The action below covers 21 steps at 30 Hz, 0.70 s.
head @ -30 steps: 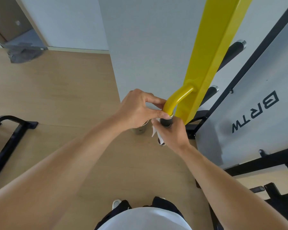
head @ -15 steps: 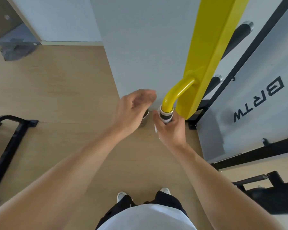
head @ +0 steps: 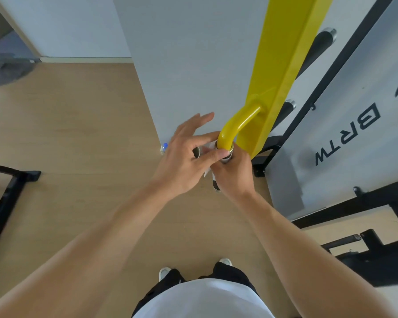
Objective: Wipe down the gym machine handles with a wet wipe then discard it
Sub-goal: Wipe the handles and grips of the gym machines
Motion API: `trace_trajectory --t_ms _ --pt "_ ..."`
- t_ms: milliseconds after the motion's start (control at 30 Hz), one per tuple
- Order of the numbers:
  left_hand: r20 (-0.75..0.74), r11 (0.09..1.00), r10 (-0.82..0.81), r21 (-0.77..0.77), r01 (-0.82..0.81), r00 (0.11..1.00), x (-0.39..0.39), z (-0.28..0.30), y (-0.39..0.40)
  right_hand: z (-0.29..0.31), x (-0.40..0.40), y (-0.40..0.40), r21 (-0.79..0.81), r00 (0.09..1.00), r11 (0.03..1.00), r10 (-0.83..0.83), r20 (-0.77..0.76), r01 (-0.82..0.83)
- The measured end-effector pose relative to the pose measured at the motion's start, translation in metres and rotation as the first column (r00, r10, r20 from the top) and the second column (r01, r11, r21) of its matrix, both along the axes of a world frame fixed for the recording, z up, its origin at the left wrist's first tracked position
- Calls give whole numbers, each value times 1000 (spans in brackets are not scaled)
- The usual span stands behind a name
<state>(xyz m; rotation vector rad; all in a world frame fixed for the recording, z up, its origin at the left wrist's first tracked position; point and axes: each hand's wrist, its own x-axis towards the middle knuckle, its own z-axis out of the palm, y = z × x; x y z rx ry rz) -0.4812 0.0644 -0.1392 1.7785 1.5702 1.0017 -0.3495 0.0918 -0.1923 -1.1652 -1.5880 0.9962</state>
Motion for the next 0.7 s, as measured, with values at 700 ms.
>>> trace_trajectory --t_ms 700 --pt "27 880 75 469 -79 997 42 38 20 -20 95 26 -734 780 503 -623 58 456"
